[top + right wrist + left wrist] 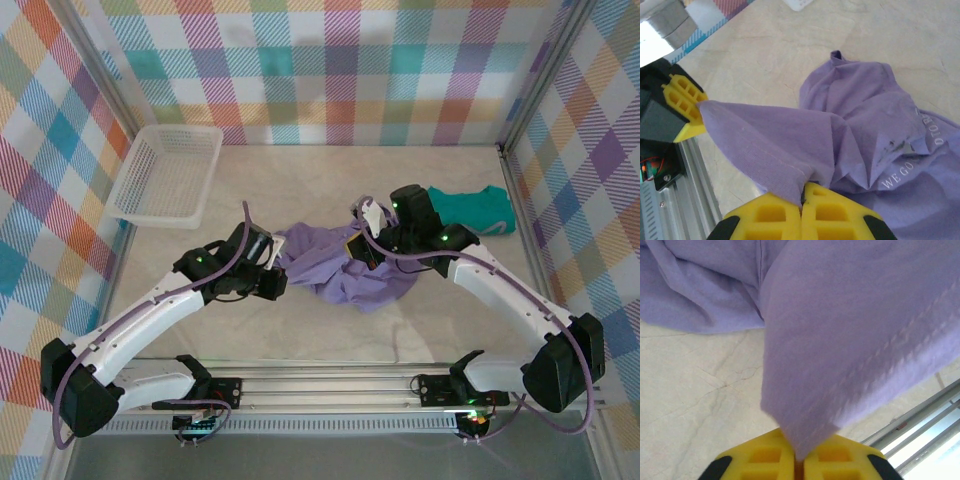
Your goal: Fold the inside-out t-shirt
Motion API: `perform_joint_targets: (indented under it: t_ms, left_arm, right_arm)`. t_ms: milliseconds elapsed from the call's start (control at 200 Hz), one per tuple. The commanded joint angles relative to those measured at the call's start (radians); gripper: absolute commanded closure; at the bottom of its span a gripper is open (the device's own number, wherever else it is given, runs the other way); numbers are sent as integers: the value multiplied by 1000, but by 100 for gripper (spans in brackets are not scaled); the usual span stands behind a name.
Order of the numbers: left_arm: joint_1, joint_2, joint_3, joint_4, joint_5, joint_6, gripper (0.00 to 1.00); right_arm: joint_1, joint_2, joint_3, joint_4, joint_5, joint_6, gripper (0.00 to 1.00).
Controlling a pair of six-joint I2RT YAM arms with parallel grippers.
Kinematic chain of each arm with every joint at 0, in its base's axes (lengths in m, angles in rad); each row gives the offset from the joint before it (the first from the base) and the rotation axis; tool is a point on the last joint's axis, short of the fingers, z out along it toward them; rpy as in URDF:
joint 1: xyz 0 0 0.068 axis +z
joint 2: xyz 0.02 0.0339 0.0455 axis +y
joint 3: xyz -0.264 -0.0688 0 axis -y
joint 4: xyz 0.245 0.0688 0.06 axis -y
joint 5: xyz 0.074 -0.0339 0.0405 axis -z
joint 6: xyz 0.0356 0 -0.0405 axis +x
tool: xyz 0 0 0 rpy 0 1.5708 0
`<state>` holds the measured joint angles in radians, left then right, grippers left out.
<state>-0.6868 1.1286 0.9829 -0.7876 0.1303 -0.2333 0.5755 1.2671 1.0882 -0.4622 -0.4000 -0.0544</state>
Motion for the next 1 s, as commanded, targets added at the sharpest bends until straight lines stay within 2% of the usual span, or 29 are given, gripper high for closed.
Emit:
perform_joint_targets:
  t_ms: [0, 150, 270, 635, 715, 845, 890, 955, 995]
  left_arm:
    - [-13, 16, 19, -26, 30, 34, 84]
    - [-48, 20, 29, 18, 43, 68, 80]
    - [-58, 24, 40, 34, 13, 89, 75]
    - [-117, 90, 51, 95, -52, 120, 48]
    - [-131, 104, 58, 100, -86, 120, 47]
    - [-137, 117, 62, 78, -138, 118, 57]
    - [-138, 108, 58, 81, -144, 118, 67]
    - [-141, 83, 45, 98, -134, 121, 87]
    - [-140, 63, 35, 110, -118, 123, 93]
  right_arm:
    - [-8, 18, 79, -73, 15, 60, 100]
    - [-7, 40, 117, -83, -91, 102, 100]
    - [-8, 51, 149, -110, -114, 118, 100]
    - [-8, 93, 229, -141, -156, 188, 100]
    - [-8, 99, 236, -139, -158, 194, 100]
    - [-7, 104, 244, -150, -134, 191, 100]
    - [-9, 108, 251, -164, -111, 184, 100]
    - [-9, 120, 267, -193, -74, 176, 100]
    - [-11, 129, 284, -213, -53, 170, 100]
